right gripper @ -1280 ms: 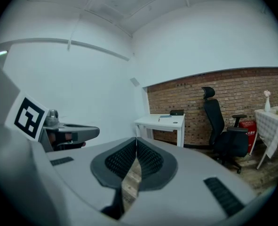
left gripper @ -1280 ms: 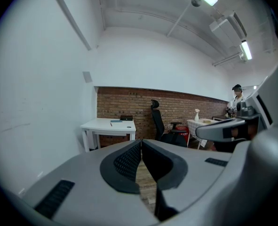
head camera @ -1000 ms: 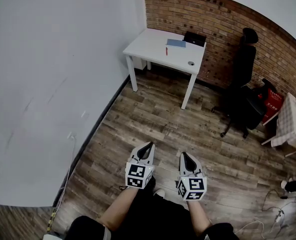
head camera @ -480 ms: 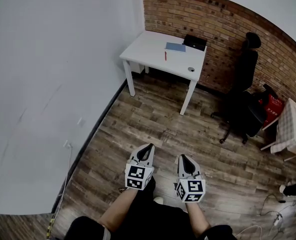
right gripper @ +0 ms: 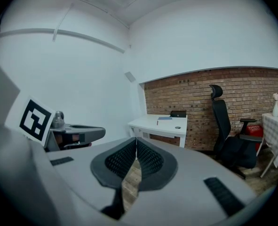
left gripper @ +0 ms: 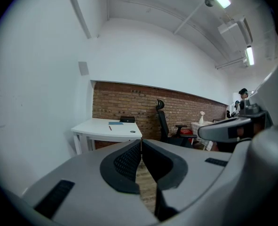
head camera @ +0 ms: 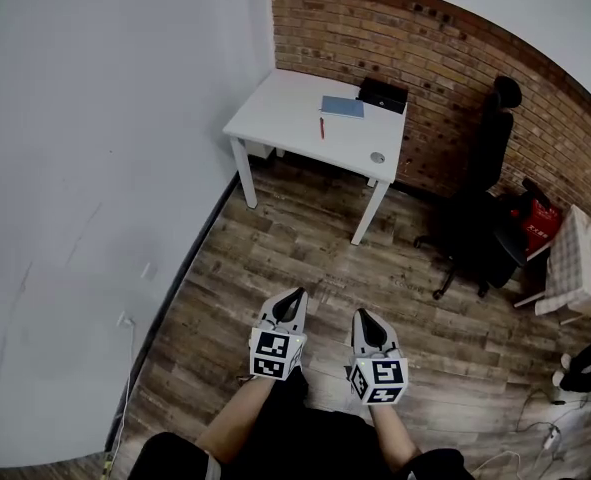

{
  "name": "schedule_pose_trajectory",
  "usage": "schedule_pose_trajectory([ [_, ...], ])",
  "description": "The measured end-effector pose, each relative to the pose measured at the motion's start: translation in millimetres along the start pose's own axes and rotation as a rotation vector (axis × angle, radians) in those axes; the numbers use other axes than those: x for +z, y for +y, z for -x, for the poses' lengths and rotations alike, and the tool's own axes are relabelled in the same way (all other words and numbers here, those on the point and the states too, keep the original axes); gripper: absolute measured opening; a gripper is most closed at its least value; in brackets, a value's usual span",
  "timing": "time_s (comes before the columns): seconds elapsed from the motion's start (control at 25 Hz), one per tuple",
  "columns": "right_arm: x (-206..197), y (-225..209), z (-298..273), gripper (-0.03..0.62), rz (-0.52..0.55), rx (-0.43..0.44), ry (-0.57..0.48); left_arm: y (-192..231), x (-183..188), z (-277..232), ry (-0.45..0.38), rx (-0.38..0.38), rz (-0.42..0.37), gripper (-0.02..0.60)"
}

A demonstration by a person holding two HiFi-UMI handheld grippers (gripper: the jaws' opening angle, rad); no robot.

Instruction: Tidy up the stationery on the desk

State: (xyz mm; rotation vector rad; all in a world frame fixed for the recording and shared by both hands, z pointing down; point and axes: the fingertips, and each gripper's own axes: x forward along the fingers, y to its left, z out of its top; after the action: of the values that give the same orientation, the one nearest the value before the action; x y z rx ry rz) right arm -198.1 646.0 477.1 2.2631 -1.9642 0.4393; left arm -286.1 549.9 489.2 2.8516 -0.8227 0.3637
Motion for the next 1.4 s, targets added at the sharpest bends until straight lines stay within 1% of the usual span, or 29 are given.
schedule_pose_trajectory([
  [0.28,21,0,-62,0.023,-0.001,-0.016,0.000,47,17,-43,-0.007,-0.022,-0.017,0.020],
  [0.6,30,12,-111,0.023,0.001,-0.013,0.008,94,23,-66,0.002,-0.022,-0.011,0.020],
  [0.8,31,10,-126,0.023,-0.009,-0.024,0.021,105,26,-77,0.006,-0.036,-0.007,0.020],
  [1.04,27,3,-140,0.023,-0.010,-0.037,0.029,113,20,-93,0.024,-0.042,-0.001,0.020],
  [1.4,33,-24,-184,0.023,-0.037,-0.046,0.026,123,29,-142,0.032,-0.056,-0.013,0.020],
])
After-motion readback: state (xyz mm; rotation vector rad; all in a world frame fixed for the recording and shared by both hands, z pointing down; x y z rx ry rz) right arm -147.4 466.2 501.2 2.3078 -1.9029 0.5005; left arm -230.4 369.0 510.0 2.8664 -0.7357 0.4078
